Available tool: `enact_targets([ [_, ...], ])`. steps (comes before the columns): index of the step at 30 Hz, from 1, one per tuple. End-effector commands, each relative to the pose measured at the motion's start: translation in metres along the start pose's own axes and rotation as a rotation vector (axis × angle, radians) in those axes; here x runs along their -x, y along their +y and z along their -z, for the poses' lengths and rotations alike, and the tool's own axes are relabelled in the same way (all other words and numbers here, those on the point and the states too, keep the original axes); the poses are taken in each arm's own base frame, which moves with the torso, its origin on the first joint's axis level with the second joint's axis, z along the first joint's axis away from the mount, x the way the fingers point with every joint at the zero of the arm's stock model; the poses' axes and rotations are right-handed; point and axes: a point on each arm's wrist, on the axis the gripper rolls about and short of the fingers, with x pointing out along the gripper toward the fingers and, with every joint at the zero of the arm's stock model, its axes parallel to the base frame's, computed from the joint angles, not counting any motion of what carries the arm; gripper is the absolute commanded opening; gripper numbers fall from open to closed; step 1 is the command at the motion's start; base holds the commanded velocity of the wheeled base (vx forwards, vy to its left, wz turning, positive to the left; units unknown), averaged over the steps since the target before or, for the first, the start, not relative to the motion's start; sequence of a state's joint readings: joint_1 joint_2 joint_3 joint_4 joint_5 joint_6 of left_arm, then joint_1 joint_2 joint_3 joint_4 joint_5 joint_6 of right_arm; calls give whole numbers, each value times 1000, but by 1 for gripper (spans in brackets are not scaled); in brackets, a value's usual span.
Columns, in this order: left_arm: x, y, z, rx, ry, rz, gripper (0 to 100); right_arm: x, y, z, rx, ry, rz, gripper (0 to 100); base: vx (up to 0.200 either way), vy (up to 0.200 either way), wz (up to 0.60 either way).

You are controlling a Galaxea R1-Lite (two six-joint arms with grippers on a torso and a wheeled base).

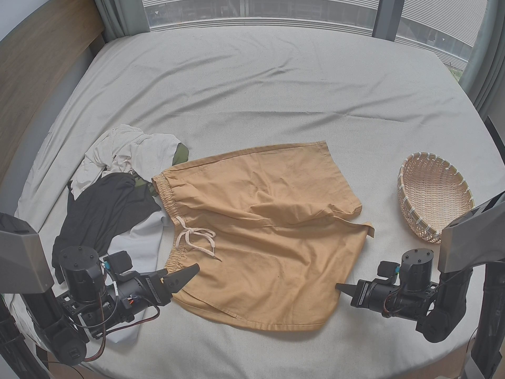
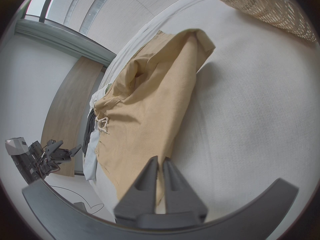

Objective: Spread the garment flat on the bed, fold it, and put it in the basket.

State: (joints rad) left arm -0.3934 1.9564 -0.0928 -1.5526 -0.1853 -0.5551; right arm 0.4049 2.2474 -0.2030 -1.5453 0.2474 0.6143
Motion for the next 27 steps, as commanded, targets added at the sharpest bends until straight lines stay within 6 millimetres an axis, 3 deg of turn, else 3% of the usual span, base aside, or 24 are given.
enact_targets([
  [1, 1, 1, 1, 1, 4, -3, 100, 9, 6, -2, 4, -9, -13, 0, 0, 0, 0],
  [8, 1, 1, 1, 2, 6, -4, 100, 37, 16, -10, 13, -55, -33, 0, 0, 0, 0],
  [14, 2, 1, 2, 2, 9, -6, 100, 37, 19, -10, 24, -59, -44, 0, 0, 0, 0],
  [16, 2, 1, 2, 2, 9, -6, 100, 31, 19, -10, 29, -51, -51, 0, 0, 0, 0],
  [23, 2, 2, 3, 4, 15, -10, 100, -23, 15, -8, 53, -39, -83, 0, 0, 0, 0],
  [27, 1, 2, 5, 5, 24, -14, 100, -43, 20, -9, 76, -51, -120, 0, 0, 0, 0],
])
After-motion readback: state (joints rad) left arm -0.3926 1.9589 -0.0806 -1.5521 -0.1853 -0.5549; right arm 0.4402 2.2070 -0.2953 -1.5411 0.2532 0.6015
